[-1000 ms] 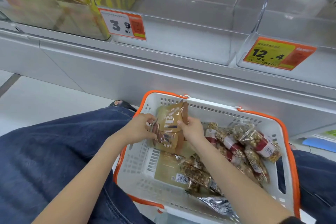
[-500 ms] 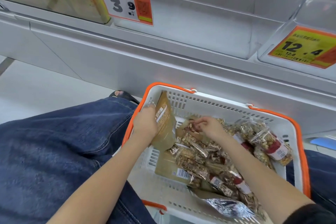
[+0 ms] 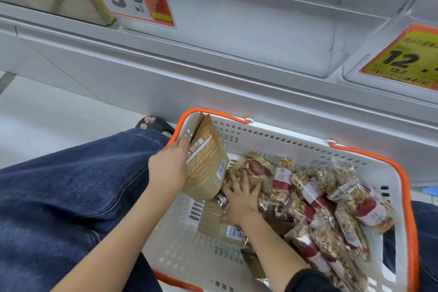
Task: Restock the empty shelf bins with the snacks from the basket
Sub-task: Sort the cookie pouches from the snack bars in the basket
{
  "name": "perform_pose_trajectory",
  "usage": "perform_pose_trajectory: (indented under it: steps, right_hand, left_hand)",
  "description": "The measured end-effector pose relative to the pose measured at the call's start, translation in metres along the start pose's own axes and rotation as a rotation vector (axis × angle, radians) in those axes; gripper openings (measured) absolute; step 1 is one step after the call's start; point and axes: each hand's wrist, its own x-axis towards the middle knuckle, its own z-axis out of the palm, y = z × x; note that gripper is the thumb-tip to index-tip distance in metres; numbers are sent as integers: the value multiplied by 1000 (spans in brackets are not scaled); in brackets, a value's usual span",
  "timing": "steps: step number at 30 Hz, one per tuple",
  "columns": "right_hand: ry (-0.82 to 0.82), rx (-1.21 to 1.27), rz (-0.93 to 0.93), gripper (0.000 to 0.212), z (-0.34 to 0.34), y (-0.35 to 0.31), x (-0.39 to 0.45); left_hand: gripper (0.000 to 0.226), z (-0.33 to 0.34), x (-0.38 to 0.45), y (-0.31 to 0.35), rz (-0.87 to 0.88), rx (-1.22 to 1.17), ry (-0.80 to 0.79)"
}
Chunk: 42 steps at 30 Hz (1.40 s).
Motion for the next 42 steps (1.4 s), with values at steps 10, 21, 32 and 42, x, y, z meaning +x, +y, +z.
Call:
perform_pose_trajectory:
  steps: [10,21,32,42]
  right_hand:
    - [33,-237,-252,82,4,19,-12]
    - [-98,-416,-213,90,12,28,-36]
    - [-171,-481,-173,77,-10,19,-47]
    - [-97,-86,-241,59,-53,24,-123]
  left_hand:
    - [26,-7,0,2,-23,28,-10]
    - [17,-4,0,-3,-19,-56,4]
    - [24,-1,-3,-8,31,-75,21]
    - [34,-9,-5,-6,57,-71,3]
